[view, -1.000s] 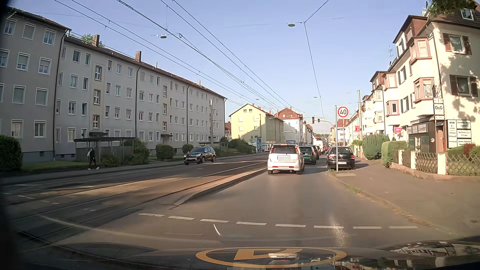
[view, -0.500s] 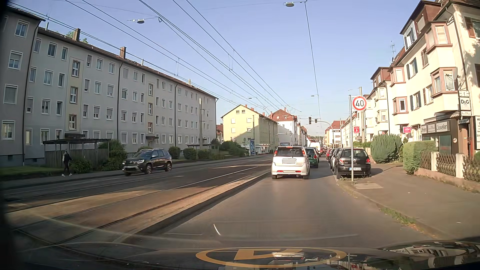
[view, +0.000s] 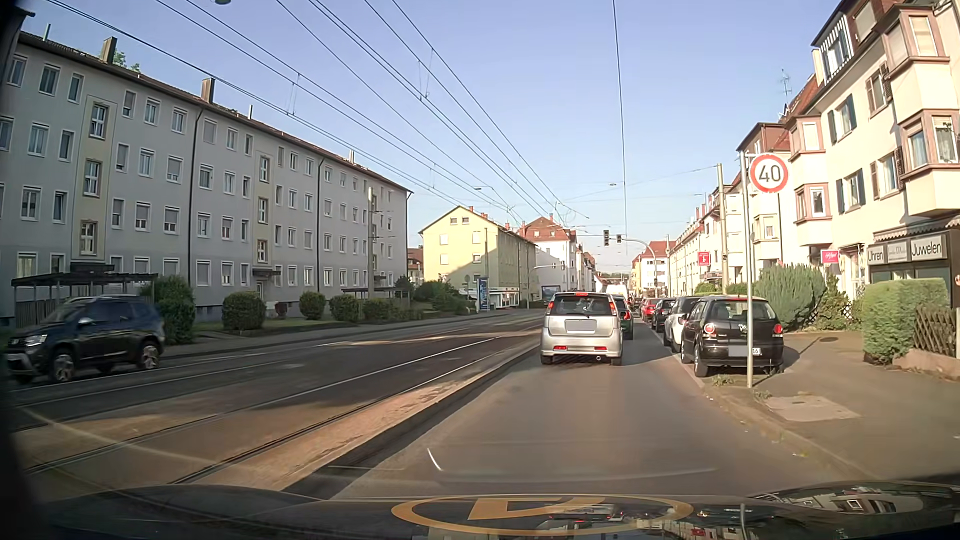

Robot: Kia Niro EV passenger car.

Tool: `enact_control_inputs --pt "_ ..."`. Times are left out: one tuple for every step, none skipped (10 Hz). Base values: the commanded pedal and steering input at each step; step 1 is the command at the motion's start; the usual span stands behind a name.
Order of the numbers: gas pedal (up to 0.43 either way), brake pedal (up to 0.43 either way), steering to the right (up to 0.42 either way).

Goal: Follow the waypoints while adhering to traffic rules and regulations

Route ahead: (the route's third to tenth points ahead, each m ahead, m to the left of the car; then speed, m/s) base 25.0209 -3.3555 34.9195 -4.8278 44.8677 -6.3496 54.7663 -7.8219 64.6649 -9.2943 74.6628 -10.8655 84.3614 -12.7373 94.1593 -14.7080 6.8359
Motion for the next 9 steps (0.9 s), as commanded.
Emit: enact_control_inputs --pt "0.000 0.043 0.056" --pt "0.000 0.061 0.060" --pt "0.000 0.091 0.064" --pt "0.000 0.104 0.068" --pt "0.000 0.116 0.068" --pt "0.000 0.122 0.068" --pt "0.000 0.128 0.068" --pt "0.000 0.152 0.068" --pt "0.000 0.165 0.066"
